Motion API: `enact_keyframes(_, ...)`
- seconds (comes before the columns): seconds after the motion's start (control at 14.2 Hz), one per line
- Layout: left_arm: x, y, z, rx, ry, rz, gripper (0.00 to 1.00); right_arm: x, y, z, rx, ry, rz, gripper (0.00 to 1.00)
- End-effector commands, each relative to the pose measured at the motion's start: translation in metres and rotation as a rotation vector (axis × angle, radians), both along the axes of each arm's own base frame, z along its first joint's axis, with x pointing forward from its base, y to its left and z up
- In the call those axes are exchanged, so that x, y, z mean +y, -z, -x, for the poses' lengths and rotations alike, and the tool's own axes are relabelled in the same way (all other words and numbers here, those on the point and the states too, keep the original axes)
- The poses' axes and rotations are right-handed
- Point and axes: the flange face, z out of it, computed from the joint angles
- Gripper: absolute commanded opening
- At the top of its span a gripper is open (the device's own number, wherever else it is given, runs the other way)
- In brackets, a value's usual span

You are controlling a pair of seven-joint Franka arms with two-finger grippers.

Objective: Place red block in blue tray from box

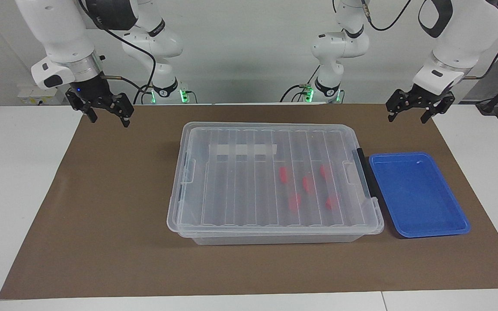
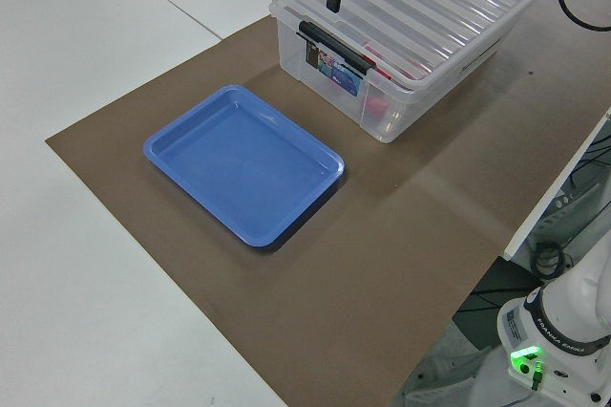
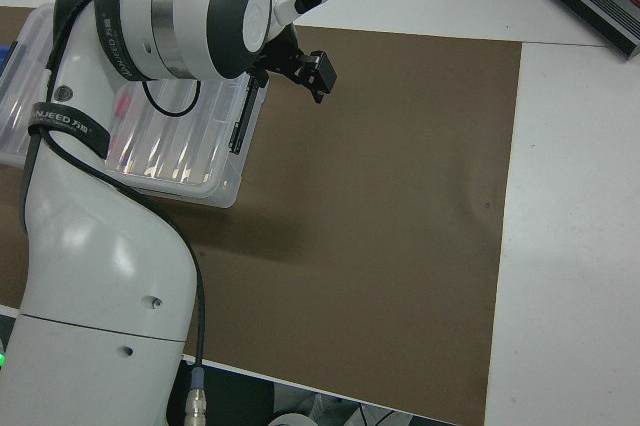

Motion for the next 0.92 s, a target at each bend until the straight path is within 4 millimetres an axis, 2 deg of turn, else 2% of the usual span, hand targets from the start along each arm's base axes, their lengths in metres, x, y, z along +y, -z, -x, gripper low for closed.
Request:
enact_keyframes(0.0, 0.002, -0.001, 0.006, 0.002, 0.003, -0.012, 1.00, 0.000, 0.000, 0.006, -0.016, -0.002, -0.006, 1.00)
enact_keyframes(0.63, 0.002, -0.001, 0.006, 0.004, 0.003, -0.012, 1.00, 0.005, 0.009, -0.001, -0.065, -0.012, -0.009, 1.00)
enact_keyframes(0.85, 0.002, -0.001, 0.006, 0.002, 0.004, -0.012, 1.00, 0.010, 0.026, -0.008, -0.105, -0.006, -0.012, 1.00)
